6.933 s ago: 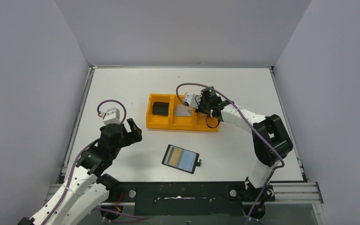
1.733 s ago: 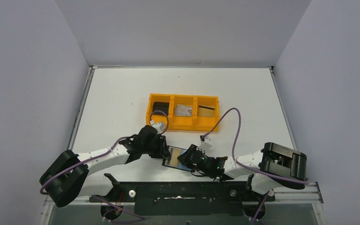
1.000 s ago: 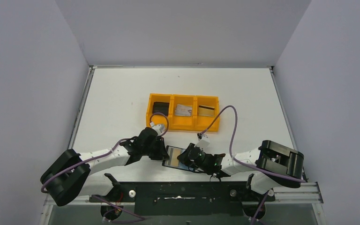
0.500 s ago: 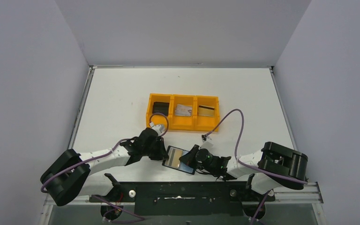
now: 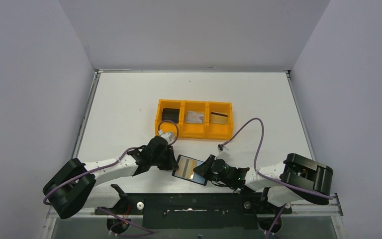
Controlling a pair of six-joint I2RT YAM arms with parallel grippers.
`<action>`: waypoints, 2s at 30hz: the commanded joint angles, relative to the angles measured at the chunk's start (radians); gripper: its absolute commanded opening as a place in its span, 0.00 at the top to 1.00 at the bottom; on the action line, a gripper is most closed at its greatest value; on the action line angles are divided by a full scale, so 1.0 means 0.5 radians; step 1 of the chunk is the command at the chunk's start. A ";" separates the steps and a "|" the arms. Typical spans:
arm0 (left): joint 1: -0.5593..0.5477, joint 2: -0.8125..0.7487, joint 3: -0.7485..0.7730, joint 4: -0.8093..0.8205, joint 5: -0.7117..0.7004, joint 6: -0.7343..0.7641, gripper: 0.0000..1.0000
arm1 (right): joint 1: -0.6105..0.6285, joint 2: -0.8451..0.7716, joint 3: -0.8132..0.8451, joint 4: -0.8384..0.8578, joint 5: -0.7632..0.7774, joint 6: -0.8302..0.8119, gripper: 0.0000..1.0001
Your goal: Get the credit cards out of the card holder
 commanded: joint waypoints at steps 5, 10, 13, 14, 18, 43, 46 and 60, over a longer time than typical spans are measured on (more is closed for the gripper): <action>-0.006 -0.097 0.112 -0.101 -0.063 0.018 0.79 | -0.022 -0.004 0.054 -0.093 0.076 0.028 0.98; -0.022 -0.205 0.192 0.013 -0.006 -0.005 0.69 | -0.036 0.066 0.098 -0.140 0.048 0.022 0.97; -0.050 -0.193 0.190 0.208 0.121 -0.051 0.68 | -0.039 0.091 0.096 -0.120 0.041 0.034 0.97; -0.059 -0.167 0.185 0.267 0.158 -0.056 0.68 | -0.038 0.092 0.093 -0.121 0.042 0.037 0.97; -0.087 -0.026 0.174 0.258 0.154 -0.066 0.72 | -0.039 0.083 0.082 -0.123 0.057 0.050 0.97; -0.117 0.083 0.007 0.007 -0.091 -0.045 0.97 | -0.042 0.165 0.017 0.246 0.045 0.105 0.76; -0.116 0.079 0.002 0.005 -0.100 -0.049 0.98 | -0.043 0.196 0.008 0.304 0.021 0.093 0.83; -0.118 0.067 0.004 0.028 -0.081 -0.035 0.99 | -0.042 -0.038 -0.158 0.206 0.117 0.150 0.92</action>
